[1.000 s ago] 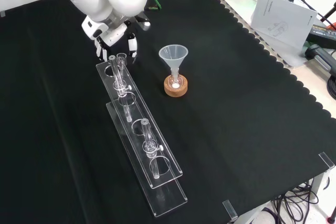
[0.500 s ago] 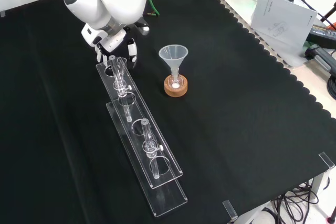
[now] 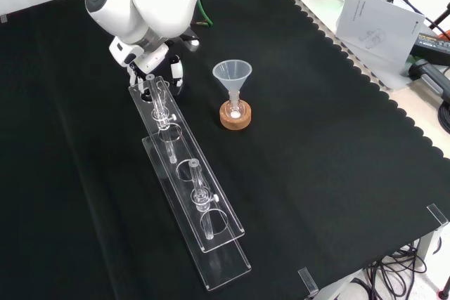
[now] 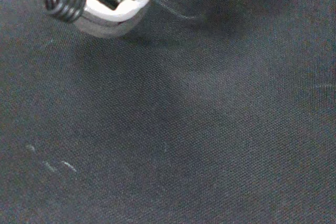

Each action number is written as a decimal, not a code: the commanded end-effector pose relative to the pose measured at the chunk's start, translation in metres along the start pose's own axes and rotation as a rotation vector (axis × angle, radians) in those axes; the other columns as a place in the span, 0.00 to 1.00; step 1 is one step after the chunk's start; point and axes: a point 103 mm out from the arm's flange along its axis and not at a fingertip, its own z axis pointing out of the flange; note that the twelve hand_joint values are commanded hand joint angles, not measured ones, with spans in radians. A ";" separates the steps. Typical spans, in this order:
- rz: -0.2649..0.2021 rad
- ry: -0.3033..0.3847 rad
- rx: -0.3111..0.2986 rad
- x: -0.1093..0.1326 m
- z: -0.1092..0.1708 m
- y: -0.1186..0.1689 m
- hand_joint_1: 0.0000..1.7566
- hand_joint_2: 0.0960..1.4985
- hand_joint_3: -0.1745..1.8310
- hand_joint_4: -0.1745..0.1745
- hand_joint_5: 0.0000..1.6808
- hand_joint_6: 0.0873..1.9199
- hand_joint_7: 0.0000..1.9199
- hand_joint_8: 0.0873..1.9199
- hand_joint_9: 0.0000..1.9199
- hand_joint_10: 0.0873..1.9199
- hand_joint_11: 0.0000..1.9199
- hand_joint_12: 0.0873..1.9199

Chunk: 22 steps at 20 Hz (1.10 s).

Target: Put the weighing funnel back on the table.

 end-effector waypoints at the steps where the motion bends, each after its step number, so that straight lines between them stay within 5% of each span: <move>1: -0.012 0.005 -0.023 -0.001 0.002 -0.003 0.58 0.51 0.25 0.72 0.59 0.32 0.31 0.32 0.54 0.08 0.43 0.51; 3: -0.025 -0.005 -0.021 -0.001 0.002 -0.005 0.55 0.48 0.26 0.55 0.43 0.28 0.25 0.32 0.50 0.08 0.40 0.53; 7: -0.048 0.013 -0.041 -0.001 -0.003 -0.013 0.49 0.41 0.31 0.48 0.23 0.12 0.14 0.32 0.37 0.15 0.29 0.59; 12: -0.052 0.019 -0.081 -0.002 -0.011 -0.030 0.45 0.38 0.31 0.50 0.18 0.00 0.07 0.30 0.24 0.26 0.19 0.66; 22: -0.024 0.029 -0.172 -0.003 -0.053 -0.097 0.43 0.38 0.30 0.50 0.19 0.00 0.08 0.30 0.23 0.28 0.17 0.67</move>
